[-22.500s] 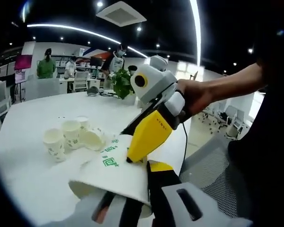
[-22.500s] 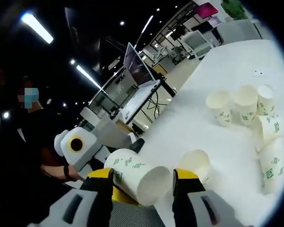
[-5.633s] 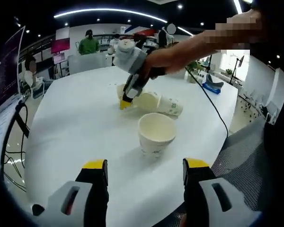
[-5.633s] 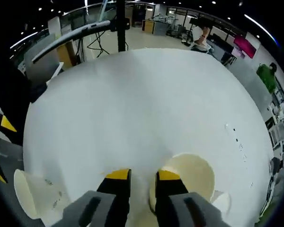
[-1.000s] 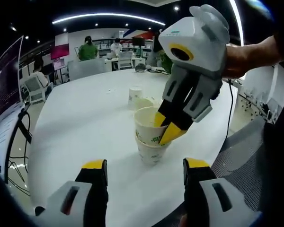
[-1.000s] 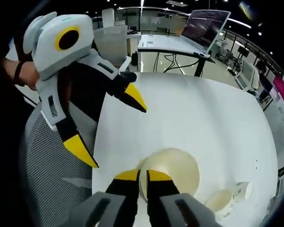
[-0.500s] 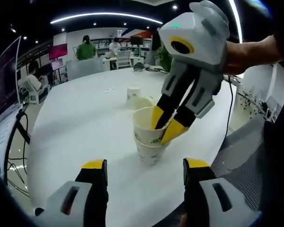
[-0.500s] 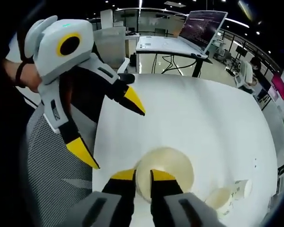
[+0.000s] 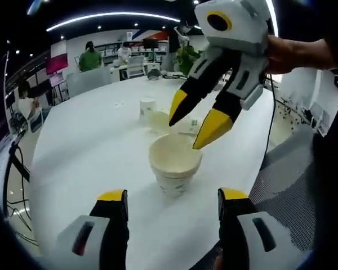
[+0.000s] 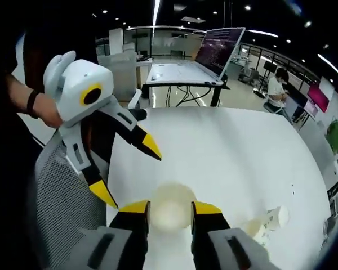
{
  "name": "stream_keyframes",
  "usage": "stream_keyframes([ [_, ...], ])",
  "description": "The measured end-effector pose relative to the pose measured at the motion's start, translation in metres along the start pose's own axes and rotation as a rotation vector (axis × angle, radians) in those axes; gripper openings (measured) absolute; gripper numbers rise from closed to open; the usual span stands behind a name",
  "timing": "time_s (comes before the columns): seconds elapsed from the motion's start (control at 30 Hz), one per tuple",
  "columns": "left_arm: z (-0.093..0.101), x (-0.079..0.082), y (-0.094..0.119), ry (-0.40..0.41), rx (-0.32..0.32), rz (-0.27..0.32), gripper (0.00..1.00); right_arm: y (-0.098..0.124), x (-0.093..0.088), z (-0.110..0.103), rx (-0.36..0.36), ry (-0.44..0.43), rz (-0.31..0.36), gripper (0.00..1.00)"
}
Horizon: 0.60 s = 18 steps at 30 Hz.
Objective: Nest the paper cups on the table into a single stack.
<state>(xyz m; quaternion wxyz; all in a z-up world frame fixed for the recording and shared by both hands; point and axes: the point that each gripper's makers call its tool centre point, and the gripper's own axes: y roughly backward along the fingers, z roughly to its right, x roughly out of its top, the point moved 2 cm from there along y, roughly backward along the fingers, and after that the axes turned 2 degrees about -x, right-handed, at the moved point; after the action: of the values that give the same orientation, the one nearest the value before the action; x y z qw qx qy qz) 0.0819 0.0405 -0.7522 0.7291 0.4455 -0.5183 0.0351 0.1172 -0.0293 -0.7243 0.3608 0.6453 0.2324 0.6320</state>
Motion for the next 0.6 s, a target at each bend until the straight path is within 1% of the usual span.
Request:
stream_keyframes([
  [0.1, -0.001, -0.004, -0.006, -0.014, -0.018, -0.018, 0.63, -0.001, -0.012, -0.004, -0.002, -0.004, -0.013, 0.35],
  [0.17, -0.001, -0.002, -0.007, -0.035, -0.027, -0.033, 0.63, 0.001, -0.016, -0.006, -0.003, 0.004, -0.018, 0.37],
  [0.27, -0.003, -0.001, -0.015, -0.040, -0.039, -0.035, 0.62, -0.006, -0.027, -0.007, -0.011, 0.017, -0.031, 0.40],
  [0.4, -0.006, -0.002, -0.027, -0.095, -0.049, -0.057, 0.60, -0.015, -0.036, -0.004, -0.017, 0.041, -0.040, 0.41],
  [0.43, -0.006, -0.001, -0.030, -0.093, -0.049, -0.056, 0.59, -0.017, -0.038, -0.002, -0.028, 0.034, -0.047, 0.41],
  [0.53, -0.005, 0.001, -0.040, -0.103, -0.075, -0.061, 0.55, -0.020, -0.037, 0.001, -0.030, 0.009, -0.029, 0.40],
  [0.57, -0.005, 0.002, -0.041, -0.134, -0.082, -0.077, 0.55, -0.023, -0.037, 0.001, -0.031, 0.014, -0.030, 0.38],
  [0.6, -0.005, 0.004, -0.042, -0.148, -0.084, -0.077, 0.54, -0.026, -0.036, 0.002, -0.029, 0.017, -0.032, 0.38],
])
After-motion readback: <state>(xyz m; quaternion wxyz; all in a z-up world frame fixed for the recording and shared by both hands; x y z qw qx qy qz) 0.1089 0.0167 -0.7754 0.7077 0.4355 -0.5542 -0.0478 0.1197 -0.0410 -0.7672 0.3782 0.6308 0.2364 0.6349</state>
